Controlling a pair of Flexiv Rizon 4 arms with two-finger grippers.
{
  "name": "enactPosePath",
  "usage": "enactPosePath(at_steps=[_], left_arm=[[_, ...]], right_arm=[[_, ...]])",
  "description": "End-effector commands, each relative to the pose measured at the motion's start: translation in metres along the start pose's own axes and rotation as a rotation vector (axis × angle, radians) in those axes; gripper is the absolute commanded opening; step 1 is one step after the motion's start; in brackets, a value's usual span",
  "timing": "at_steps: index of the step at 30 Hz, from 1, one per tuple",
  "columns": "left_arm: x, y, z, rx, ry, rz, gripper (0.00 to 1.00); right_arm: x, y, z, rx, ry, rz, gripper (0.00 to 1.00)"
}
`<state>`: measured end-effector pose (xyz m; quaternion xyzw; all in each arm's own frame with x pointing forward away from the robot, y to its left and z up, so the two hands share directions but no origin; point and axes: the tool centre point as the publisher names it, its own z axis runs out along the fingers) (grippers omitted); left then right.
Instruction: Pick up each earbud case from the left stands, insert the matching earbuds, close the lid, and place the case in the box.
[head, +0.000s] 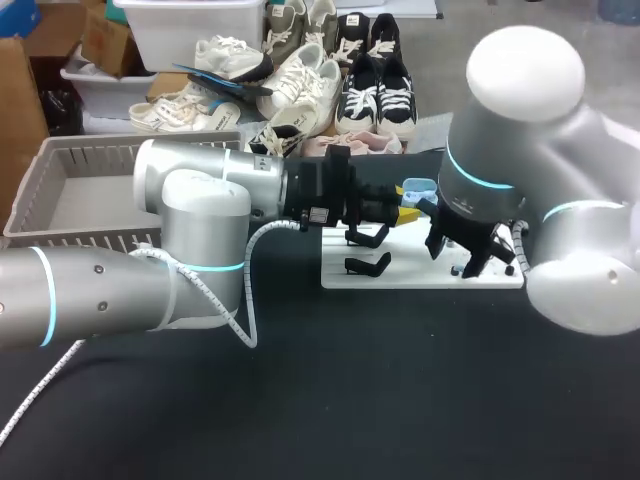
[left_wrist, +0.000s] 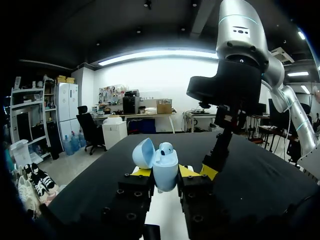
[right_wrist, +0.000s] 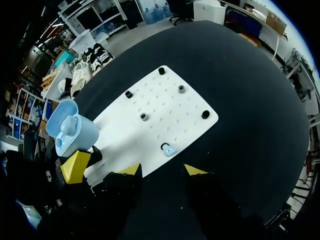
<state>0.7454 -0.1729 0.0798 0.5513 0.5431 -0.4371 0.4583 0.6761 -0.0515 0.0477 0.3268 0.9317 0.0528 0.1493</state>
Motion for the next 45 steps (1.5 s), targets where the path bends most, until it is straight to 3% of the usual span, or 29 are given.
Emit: enactPosePath(at_steps=[1,17,24,37,45], left_arm=[[0.0,-0.001,0.0,-0.003,-0.001,0.0,0.0],[0.0,-0.001,0.0,-0.003,-0.001,0.0,0.0],[0.0,-0.001,0.0,-0.003,-0.001,0.0,0.0],[0.0,-0.001,0.0,-0.003,-0.001,0.0,0.0],[0.0,-0.001,0.0,-0.003,-0.001,0.0,0.0]], right_arm=[[-0.002,-0.002,0.005,-0.035,-0.034,-0.014,0.49],[-0.001,-0.003,0.004,-0.044,-0.036,-0.154,0.5],[-0.001,-0.007,0.009,-0.066,-0.038,-0.198,0.58],[-0.008,-0.021,0.018,-0.166,-0.02,-0.18,0.5],[-0.009,-0.021,0.022,-0.209,0.001,-0.197,0.51]])
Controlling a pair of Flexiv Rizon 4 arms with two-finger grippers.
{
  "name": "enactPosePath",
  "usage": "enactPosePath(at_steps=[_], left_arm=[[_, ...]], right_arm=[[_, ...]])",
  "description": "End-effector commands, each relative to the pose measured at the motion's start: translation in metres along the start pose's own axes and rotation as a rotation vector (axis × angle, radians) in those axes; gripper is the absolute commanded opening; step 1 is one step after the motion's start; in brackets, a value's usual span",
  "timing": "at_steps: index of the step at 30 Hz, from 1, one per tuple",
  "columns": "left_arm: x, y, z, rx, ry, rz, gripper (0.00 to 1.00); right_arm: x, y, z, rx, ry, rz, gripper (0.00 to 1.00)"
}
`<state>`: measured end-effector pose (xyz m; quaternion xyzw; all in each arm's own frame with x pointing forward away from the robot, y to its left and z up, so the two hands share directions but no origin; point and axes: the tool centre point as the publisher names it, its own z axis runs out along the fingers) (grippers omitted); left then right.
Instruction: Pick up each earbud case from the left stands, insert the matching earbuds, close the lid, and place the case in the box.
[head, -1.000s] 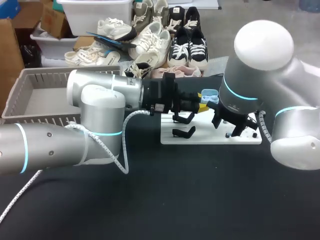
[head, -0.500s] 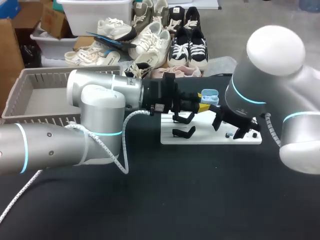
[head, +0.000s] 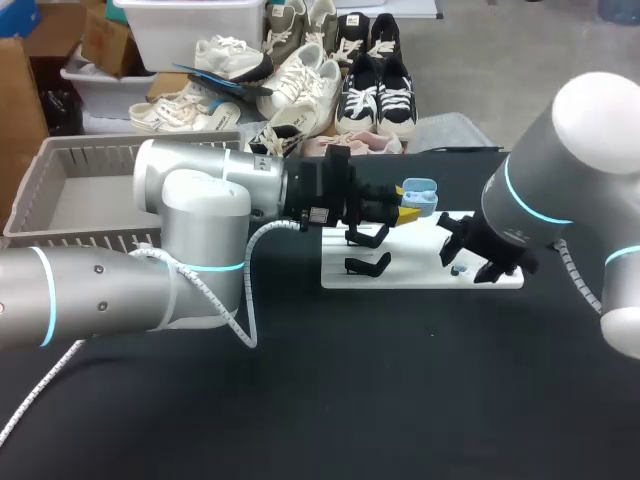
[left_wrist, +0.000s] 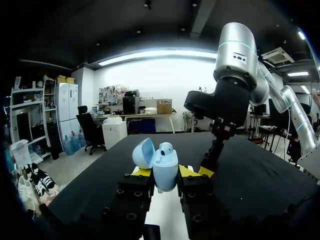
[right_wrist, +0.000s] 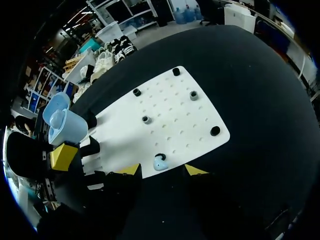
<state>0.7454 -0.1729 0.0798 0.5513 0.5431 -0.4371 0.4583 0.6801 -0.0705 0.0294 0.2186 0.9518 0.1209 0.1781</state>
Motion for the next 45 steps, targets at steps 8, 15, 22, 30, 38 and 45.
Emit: enactPosePath(at_steps=[8,15,22,30,38,45], left_arm=[[0.0,-0.001,0.0,-0.003,-0.001,0.0,0.0],[0.0,-0.001,0.0,-0.003,-0.001,0.0,0.0],[0.0,-0.001,0.0,-0.003,-0.001,0.0,0.0],[0.0,-0.001,0.0,-0.003,-0.001,0.0,0.0],[0.0,-0.001,0.0,-0.003,-0.001,0.0,0.0],[0.0,-0.001,0.0,-0.003,-0.001,0.0,0.0]], right_arm=[[-0.002,0.003,0.007,-0.044,-0.003,-0.01,0.49],[-0.002,0.01,0.01,-0.047,0.002,-0.014,0.46],[-0.003,0.009,0.011,-0.041,0.003,-0.009,0.45],[-0.005,0.007,0.011,-0.04,0.002,-0.001,0.43],[-0.006,0.005,0.011,-0.05,0.003,0.007,0.42],[-0.006,0.004,0.011,-0.043,0.002,0.006,0.36]])
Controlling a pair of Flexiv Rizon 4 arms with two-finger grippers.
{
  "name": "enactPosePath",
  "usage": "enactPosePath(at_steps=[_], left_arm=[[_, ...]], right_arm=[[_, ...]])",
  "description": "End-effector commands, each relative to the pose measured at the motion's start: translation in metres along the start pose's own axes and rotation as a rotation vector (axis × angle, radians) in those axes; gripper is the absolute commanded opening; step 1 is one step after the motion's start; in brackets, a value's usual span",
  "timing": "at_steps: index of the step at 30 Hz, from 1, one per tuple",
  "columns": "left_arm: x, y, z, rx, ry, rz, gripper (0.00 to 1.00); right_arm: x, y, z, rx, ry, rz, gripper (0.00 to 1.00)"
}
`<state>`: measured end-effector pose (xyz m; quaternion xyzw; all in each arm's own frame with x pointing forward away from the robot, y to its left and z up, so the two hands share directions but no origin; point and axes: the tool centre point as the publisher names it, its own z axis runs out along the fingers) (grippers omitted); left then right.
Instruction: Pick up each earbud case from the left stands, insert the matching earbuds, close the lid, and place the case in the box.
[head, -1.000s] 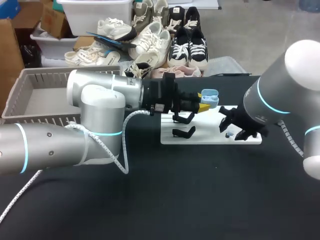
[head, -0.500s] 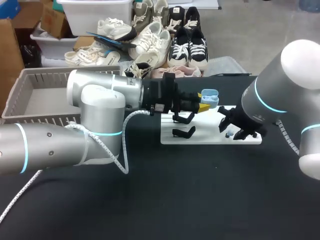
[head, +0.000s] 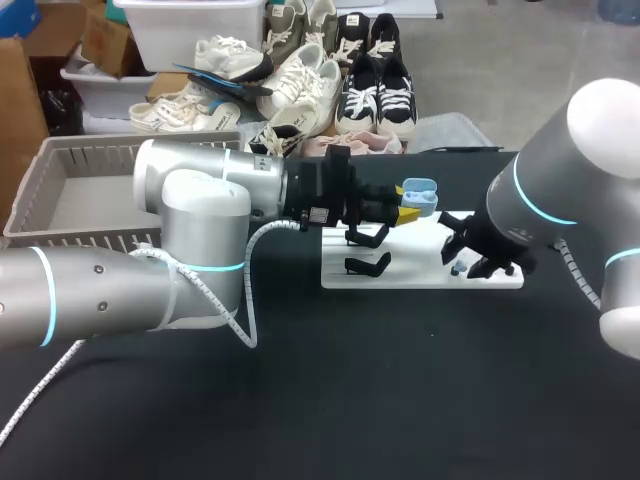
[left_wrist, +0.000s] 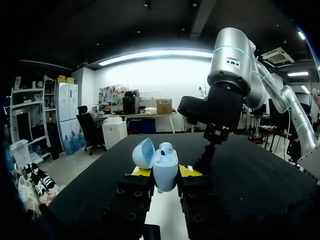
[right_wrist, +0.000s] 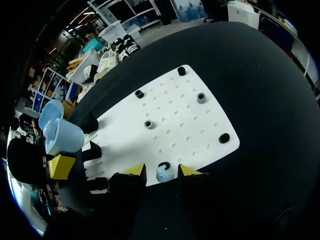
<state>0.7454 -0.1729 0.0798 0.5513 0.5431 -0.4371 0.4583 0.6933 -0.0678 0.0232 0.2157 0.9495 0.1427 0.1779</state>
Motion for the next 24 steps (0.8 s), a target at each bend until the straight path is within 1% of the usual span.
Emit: enactPosePath(at_steps=[1,5,10,17,24], left_arm=[[0.0002,-0.0007,0.0001,-0.003,-0.001,0.0,0.0],[0.0002,-0.0007,0.0001,-0.003,-0.001,0.0,0.0],[0.0002,-0.0007,0.0001,-0.003,-0.001,0.0,0.0],[0.0002,-0.0007,0.0001,-0.003,-0.001,0.0,0.0],[0.0002,-0.0007,0.0001,-0.003,-0.001,0.0,0.0]], right_arm=[[0.0022,-0.0012,-0.0005,0.001,-0.008,0.002,0.35],[0.0031,-0.0015,0.0003,0.003,-0.006,0.003,0.3],[0.004,-0.001,0.0018,0.005,-0.002,0.003,0.29],[0.0042,-0.0005,0.0028,0.009,0.001,0.002,0.24],[0.0036,0.0003,0.0042,0.015,0.003,0.0,0.22]])
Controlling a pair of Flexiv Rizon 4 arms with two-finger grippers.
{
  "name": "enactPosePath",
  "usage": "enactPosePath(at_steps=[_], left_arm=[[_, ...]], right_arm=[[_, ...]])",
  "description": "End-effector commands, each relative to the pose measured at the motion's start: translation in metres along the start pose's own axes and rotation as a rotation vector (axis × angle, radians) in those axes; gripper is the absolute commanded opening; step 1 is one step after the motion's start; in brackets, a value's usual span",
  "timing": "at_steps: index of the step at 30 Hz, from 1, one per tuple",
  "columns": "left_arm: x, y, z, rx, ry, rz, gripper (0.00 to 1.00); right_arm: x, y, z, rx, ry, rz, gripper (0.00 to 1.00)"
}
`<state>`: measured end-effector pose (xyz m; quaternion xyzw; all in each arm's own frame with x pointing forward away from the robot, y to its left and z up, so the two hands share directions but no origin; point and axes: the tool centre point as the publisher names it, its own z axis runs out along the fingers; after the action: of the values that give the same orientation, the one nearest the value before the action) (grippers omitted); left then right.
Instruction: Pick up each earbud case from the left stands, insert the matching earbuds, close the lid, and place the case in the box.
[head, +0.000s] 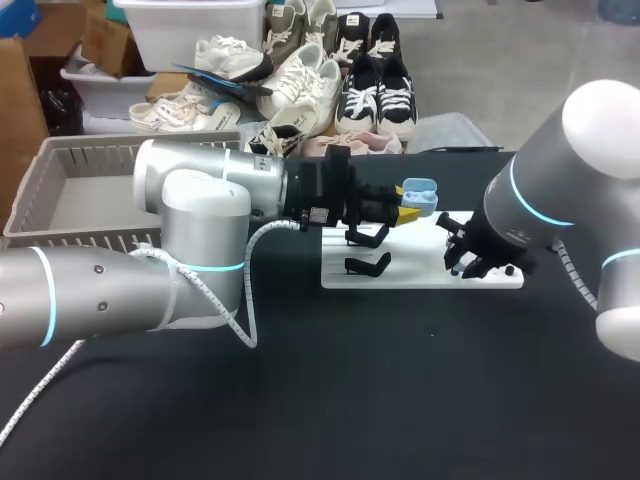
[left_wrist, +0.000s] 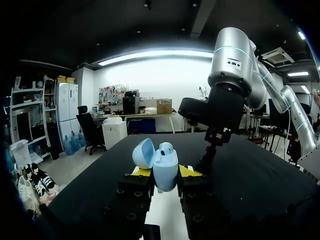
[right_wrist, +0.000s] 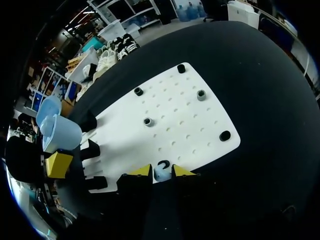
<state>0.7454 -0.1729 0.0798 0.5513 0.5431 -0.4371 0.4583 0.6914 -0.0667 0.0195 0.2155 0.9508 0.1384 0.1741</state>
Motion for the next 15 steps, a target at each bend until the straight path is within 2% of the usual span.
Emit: enactPosePath(at_steps=[1,5,8,11,15], left_arm=[[0.0002,-0.0007,0.0001,-0.003,-0.001,0.0,0.0],[0.0002,-0.0007,0.0001,-0.003,-0.001,0.0,0.0],[0.0002,-0.0007,0.0001,-0.003,-0.001,0.0,0.0],[0.0002,-0.0007,0.0001,-0.003,-0.001,0.0,0.0],[0.0002,-0.0007,0.0001,-0.003,-0.001,0.0,0.0]], right_arm=[[0.0004,0.0011,0.0017,0.006,-0.002,0.003,0.21],[0.0002,0.0008,0.0021,0.008,0.0,0.006,0.18],[0.0001,0.0008,0.0023,0.009,0.002,0.006,0.11],[0.0002,0.0008,0.0025,0.01,0.004,0.008,0.0],[0.0001,0.0002,0.0003,0.015,0.002,0.01,0.0]])
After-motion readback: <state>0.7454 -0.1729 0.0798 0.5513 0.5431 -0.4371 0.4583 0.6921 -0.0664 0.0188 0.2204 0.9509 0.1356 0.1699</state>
